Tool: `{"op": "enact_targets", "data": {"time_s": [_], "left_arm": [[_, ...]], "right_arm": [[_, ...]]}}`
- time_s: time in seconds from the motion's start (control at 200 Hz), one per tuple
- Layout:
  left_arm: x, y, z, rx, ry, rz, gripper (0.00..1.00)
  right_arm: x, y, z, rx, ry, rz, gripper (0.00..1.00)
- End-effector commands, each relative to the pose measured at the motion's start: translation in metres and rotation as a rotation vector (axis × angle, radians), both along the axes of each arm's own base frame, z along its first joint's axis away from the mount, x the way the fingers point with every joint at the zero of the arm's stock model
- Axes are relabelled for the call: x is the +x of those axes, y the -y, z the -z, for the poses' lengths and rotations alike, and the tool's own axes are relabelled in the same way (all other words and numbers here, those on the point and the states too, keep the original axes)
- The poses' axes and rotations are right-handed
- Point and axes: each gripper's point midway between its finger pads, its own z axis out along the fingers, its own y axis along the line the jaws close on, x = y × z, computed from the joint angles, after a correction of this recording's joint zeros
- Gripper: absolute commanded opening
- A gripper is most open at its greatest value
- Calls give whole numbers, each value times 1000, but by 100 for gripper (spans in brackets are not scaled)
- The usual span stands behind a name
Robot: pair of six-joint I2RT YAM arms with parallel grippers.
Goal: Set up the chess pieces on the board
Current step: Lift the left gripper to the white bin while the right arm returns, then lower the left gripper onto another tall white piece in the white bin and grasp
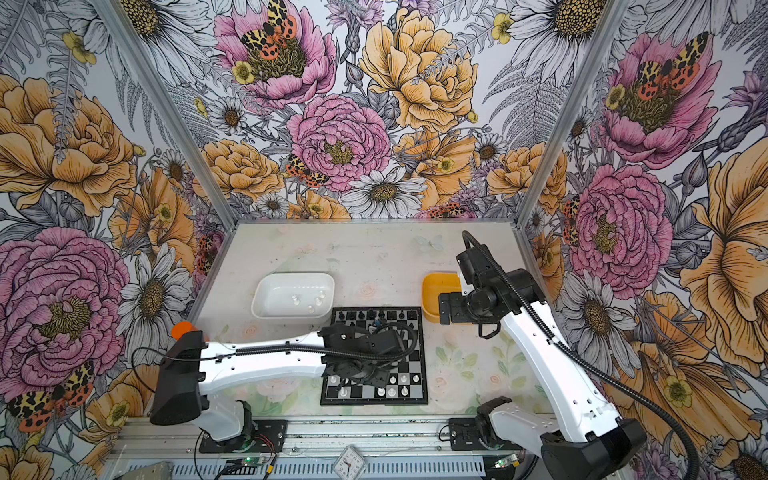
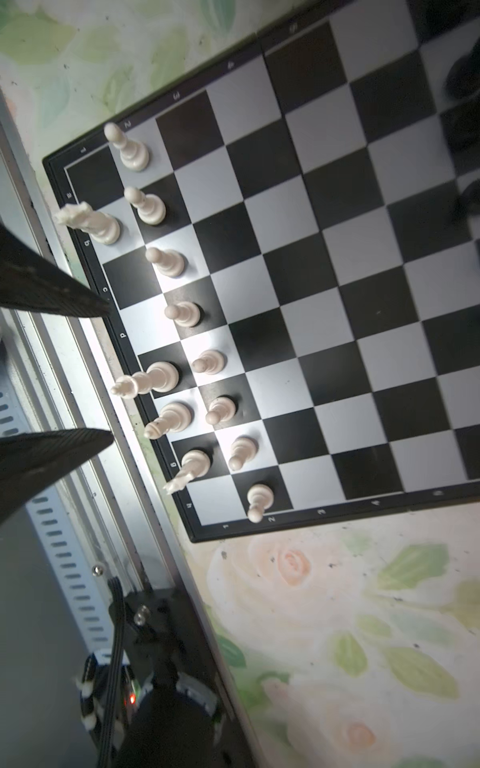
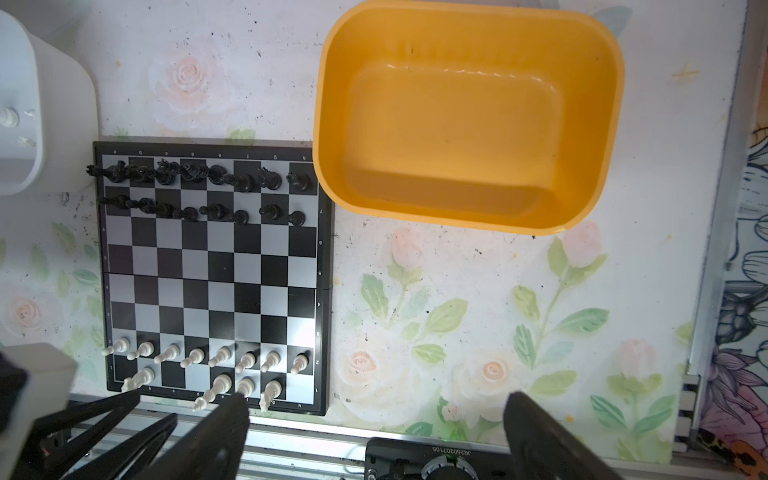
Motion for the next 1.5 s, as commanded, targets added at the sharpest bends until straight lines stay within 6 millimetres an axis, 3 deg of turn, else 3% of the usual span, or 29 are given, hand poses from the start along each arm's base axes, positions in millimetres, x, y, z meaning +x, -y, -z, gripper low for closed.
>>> {"op": "enact_targets", "data": {"time_s": [0.0, 0.185, 0.31, 0.445, 0.575, 0.876, 1.106, 1.316, 1.341, 1.496], "left_arm": [[29, -22, -44, -53, 77, -78, 48], [94, -99, -82, -51, 180, -337, 50], [130, -151, -96, -50, 229, -496, 52], [153, -200, -84, 11, 204, -615, 53], [171, -230, -63, 86, 156, -667, 53], [219, -255, -16, 177, 47, -681, 48], [247, -255, 9, 151, -9, -673, 46], [256, -257, 23, 155, -45, -675, 41], [256, -256, 37, 171, -80, -673, 40], [260, -254, 46, 171, -102, -669, 39]], "right_arm": [[15, -6, -17, 26, 64, -19, 98], [30, -20, -23, 87, 89, -31, 98], [42, -32, -22, 131, 103, -42, 98], [63, -43, -16, 156, 102, -47, 98], [88, -59, -12, 188, 85, -52, 98], [137, -85, -12, 198, 71, -70, 98], [166, -94, -7, 189, 67, -79, 97], [180, -98, -1, 199, 54, -85, 97], [181, -98, 0, 200, 50, -86, 97], [185, -95, 3, 197, 39, -85, 97]]}}
